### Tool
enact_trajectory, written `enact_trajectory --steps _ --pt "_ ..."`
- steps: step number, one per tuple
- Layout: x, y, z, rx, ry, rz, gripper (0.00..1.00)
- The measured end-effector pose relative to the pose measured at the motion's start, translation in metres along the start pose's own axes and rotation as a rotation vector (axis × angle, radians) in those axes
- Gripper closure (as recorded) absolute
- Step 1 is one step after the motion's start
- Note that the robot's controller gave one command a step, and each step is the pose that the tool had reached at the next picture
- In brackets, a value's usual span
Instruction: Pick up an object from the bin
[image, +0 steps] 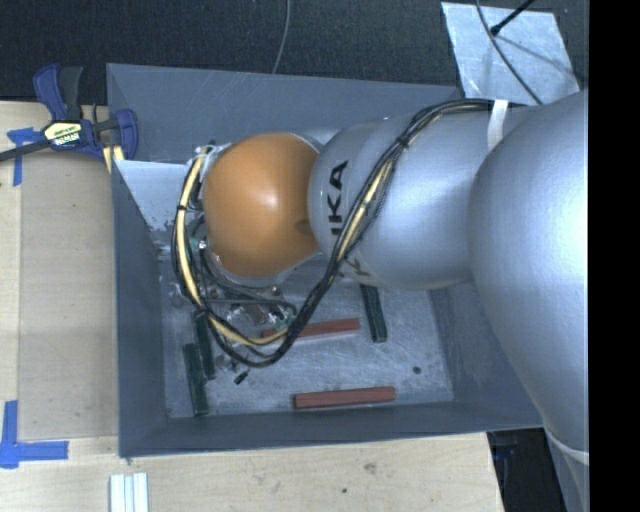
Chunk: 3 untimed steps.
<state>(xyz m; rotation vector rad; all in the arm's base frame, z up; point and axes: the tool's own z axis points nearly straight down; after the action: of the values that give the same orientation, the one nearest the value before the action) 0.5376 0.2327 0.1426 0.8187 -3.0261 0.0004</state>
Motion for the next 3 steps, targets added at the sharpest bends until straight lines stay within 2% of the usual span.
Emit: enact_trajectory --steps 1,2,3 --pt "0.031 0.006 -0.018 0.002 -0.009 -0.164 0.00" --pt "0.002 0.009 0.008 0.003 -0.012 -0.386 0.00" --pt "0.014 0.020 0.055 0.005 -0.008 -0.662 0.00"
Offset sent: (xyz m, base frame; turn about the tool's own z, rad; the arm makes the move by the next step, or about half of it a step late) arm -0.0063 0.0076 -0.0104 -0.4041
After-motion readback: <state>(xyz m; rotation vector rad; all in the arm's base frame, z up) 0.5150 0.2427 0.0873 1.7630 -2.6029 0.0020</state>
